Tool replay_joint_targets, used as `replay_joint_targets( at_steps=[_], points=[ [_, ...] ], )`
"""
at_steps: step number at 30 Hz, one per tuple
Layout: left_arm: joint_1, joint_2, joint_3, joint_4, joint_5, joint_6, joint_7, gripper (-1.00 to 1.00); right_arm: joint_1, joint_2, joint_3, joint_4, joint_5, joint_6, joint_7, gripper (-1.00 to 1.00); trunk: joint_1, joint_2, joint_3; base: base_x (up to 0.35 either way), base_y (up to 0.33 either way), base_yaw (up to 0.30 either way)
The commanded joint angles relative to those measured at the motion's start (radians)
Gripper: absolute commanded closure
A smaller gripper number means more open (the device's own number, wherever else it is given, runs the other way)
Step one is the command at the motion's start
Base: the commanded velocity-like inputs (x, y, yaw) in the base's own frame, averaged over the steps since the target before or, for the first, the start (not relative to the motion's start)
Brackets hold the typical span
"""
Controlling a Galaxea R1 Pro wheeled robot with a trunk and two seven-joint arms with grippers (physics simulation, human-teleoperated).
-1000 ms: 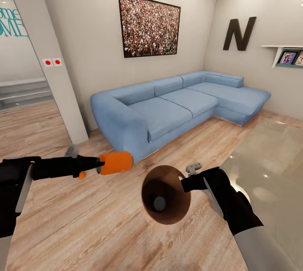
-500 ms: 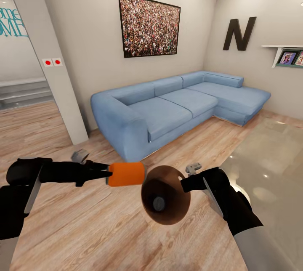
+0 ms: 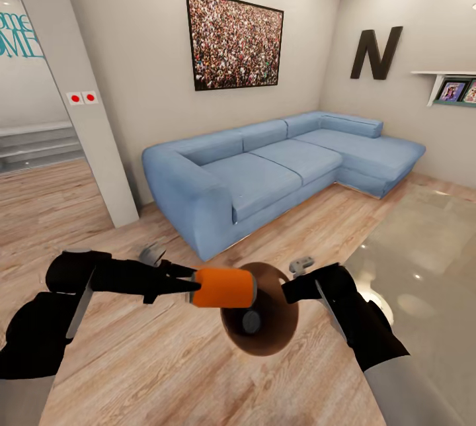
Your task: Put the three can of soda from the living room inside the tash can in the kitchen.
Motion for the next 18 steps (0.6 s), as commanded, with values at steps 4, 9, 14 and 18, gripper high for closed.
replay_joint_targets(
  at_steps=[4,9,14,18],
  points=[
    [-0.001,-0.036,-0.041,0.001,-0.036,0.000,-0.001,1.00,0.000,0.010,0.010,0.000,-0.019,0.005,0.005,1.00,0.000,0.000,0.000,0.000,0.000,0.000],
    [-0.001,-0.065,-0.060,0.002,-0.056,0.000,-0.001,1.00,0.000,0.013,0.015,0.003,-0.002,0.005,0.005,1.00,0.000,0.000,0.000,0.000,0.000,0.000],
    [-0.002,-0.096,-0.075,0.003,-0.062,0.000,0.001,1.00,-0.001,0.014,0.017,0.012,0.002,0.005,0.005,1.00,0.000,0.000,0.000,0.000,0.000,0.000],
    [-0.002,-0.116,-0.126,0.003,-0.064,0.000,0.098,1.00,-0.001,0.018,0.018,0.014,0.005,0.005,0.004,1.00,0.000,0.000,0.000,0.000,0.000,0.000]
  ],
)
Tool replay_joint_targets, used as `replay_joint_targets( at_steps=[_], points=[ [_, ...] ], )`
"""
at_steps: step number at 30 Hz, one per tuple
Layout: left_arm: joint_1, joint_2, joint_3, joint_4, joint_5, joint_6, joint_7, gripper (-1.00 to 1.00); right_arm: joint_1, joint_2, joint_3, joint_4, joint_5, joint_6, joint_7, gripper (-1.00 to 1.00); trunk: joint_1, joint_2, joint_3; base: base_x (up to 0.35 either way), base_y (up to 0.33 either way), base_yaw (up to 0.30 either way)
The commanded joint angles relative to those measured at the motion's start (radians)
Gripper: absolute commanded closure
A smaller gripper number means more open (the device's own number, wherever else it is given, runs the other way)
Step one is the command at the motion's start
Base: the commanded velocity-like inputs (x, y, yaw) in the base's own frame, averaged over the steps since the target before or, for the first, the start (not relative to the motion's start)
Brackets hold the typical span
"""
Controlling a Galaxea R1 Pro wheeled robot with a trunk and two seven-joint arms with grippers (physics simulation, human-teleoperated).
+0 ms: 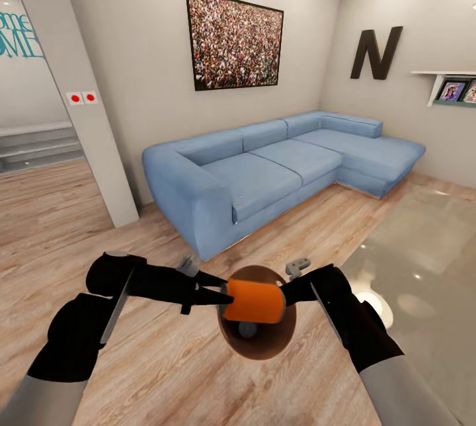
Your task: Put the three can of soda from the living room inside the tash can in the kitchen.
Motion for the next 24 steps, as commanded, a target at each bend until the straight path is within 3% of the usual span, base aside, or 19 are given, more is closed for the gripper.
replay_joint_targets(
  at_steps=[1,6,13,16,20,24],
  points=[
    [0.000,-0.003,-0.007,0.000,0.001,0.000,0.014,1.00,0.000,0.001,0.000,0.000,-0.027,0.005,0.005,1.00,0.000,0.000,0.000,0.000,0.000,0.000],
    [0.000,-0.016,-0.031,0.001,0.002,0.000,0.088,1.00,0.000,0.002,0.000,0.002,-0.026,0.005,0.005,1.00,0.000,0.000,0.000,0.000,0.000,0.000],
    [0.000,-0.042,-0.137,0.001,0.004,0.000,0.272,1.00,0.000,0.004,0.001,0.004,-0.026,0.005,0.005,1.00,0.000,0.000,0.000,0.000,0.000,0.000],
    [0.000,-0.044,-0.158,0.000,0.004,0.000,0.329,1.00,0.000,0.007,0.001,0.008,-0.026,0.005,0.005,1.00,0.000,0.000,0.000,0.000,0.000,0.000],
    [0.000,-0.045,-0.173,0.000,0.004,0.000,0.373,1.00,0.000,0.008,0.001,0.012,-0.026,0.005,0.005,1.00,0.000,0.000,0.000,0.000,0.000,0.000],
    [0.000,-0.045,-0.212,0.000,0.001,0.000,0.402,1.00,-0.001,0.009,0.001,0.014,-0.026,0.005,-0.006,1.00,0.000,0.000,0.000,0.000,0.000,0.000]
  ],
)
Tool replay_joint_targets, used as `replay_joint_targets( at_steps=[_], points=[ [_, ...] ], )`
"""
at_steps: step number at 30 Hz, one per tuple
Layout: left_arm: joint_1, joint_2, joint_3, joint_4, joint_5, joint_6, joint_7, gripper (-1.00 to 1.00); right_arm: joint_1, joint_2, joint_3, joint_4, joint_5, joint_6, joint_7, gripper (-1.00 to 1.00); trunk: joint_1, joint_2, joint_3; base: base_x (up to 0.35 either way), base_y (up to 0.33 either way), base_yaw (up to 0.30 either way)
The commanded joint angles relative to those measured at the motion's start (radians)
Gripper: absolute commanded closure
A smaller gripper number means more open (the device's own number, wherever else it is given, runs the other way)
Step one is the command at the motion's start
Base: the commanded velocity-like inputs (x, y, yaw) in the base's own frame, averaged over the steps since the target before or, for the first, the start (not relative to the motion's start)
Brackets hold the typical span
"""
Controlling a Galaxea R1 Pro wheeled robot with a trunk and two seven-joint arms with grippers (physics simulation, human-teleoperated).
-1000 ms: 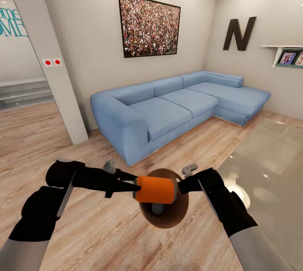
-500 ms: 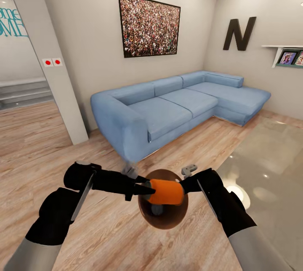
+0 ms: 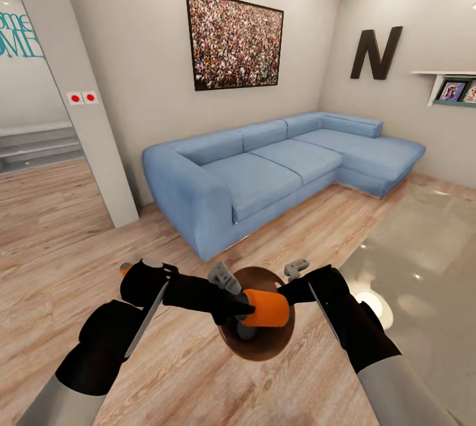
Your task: Put the three can of soda from the living room inside the tash can in the kitchen.
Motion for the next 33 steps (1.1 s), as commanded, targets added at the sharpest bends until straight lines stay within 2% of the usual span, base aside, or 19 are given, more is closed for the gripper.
replay_joint_targets(
  at_steps=[1,5,11,18,21,24,26,27,29,30,32,33],
  points=[
    [0.000,0.000,-0.005,0.000,0.000,0.000,0.001,1.00,0.000,0.001,0.000,0.000,-0.019,0.003,-0.003,1.00,0.000,0.000,0.000,0.000,0.000,0.000],
    [0.000,0.002,-0.027,0.000,-0.011,0.000,0.007,1.00,0.000,0.010,0.000,0.002,-0.019,0.003,-0.040,1.00,0.000,0.000,0.000,0.000,0.000,0.000],
    [0.000,0.002,-0.074,0.001,-0.054,0.000,0.009,1.00,-0.001,0.022,0.000,0.003,-0.020,0.003,-0.058,1.00,0.000,0.000,0.000,0.000,0.000,0.000],
    [0.000,0.002,-0.088,0.002,-0.064,0.000,0.010,1.00,0.000,0.026,0.000,0.003,-0.020,0.003,-0.061,1.00,0.000,0.000,0.000,0.000,0.000,0.000],
    [0.000,0.001,-0.089,0.003,-0.079,0.000,0.009,1.00,0.000,0.026,0.000,0.003,-0.020,0.003,-0.061,1.00,0.000,0.000,0.000,0.000,0.000,0.000],
    [0.000,0.001,-0.090,0.003,-0.118,0.000,0.010,1.00,0.000,0.026,0.000,0.003,-0.020,0.003,-0.062,1.00,0.000,0.000,0.000,0.000,0.000,0.000],
    [0.000,0.001,-0.089,0.004,-0.169,0.000,0.010,1.00,0.000,0.026,0.000,0.003,-0.020,0.003,-0.062,1.00,0.000,0.000,0.000,0.000,0.000,0.000],
    [0.000,0.001,-0.087,0.004,-0.215,0.000,0.010,1.00,0.000,0.026,0.000,0.003,-0.020,0.003,-0.063,1.00,0.000,0.000,0.000,0.000,0.000,0.000],
    [0.000,0.001,-0.087,0.004,-0.268,0.000,0.010,1.00,0.000,0.026,-0.001,0.003,-0.020,0.003,-0.063,1.00,0.000,0.000,0.000,0.000,0.000,0.000],
    [0.000,0.000,-0.086,0.004,-0.324,0.000,0.009,1.00,0.000,0.026,-0.001,0.003,-0.020,0.003,-0.062,1.00,0.000,0.000,0.000,0.000,0.000,0.000],
    [0.000,0.000,-0.085,0.005,-0.375,0.000,0.008,1.00,0.000,0.025,-0.001,0.003,-0.019,0.003,-0.062,1.00,0.000,0.000,0.000,0.000,0.000,0.000],
    [0.000,0.000,-0.085,0.005,-0.412,0.000,0.008,1.00,0.000,0.025,-0.001,0.003,-0.019,0.003,-0.062,1.00,0.000,0.000,0.000,0.000,0.000,0.000]
  ],
)
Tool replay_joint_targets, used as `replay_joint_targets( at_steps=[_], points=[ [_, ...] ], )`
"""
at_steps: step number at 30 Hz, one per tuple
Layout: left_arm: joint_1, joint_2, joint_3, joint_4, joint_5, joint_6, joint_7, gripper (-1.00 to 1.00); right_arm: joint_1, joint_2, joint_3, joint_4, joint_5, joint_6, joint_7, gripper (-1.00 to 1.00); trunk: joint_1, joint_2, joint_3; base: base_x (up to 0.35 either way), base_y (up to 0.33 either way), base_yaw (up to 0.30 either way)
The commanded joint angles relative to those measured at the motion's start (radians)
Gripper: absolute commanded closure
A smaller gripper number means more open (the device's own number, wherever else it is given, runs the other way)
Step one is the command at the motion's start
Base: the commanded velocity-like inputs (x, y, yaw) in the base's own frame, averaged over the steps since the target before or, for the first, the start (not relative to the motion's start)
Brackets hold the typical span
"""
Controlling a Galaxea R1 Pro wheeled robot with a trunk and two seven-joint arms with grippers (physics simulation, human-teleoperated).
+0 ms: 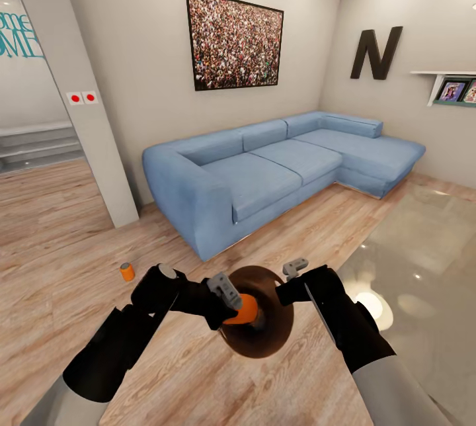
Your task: Put the three can of soda from the living room inside the tash can in the kitchen.
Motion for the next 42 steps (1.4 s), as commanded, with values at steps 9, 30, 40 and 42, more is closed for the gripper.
replay_joint_targets(
  at_steps=[9,30,40,42],
  points=[
    [0.001,-0.002,0.001,0.023,-0.057,0.003,-0.003,1.00,0.000,0.000,0.000,-0.001,-0.023,0.003,0.005,1.00,0.000,0.000,0.000,0.000,0.000,0.000],
    [0.001,-0.078,-0.002,0.132,-0.067,0.003,0.031,1.00,0.000,0.002,0.002,-0.002,-0.021,0.003,0.004,1.00,0.000,0.000,0.000,0.000,0.000,0.000],
    [0.000,-0.119,-0.005,0.183,-0.066,0.003,0.082,1.00,0.000,0.004,0.003,-0.002,-0.021,0.003,0.004,1.00,0.000,0.000,0.000,0.000,0.000,0.000],
    [0.000,-0.121,-0.005,0.186,-0.066,0.003,0.093,1.00,0.000,0.004,0.003,-0.002,-0.021,0.003,0.004,1.00,0.000,0.000,0.000,0.000,0.000,0.000]
  ],
)
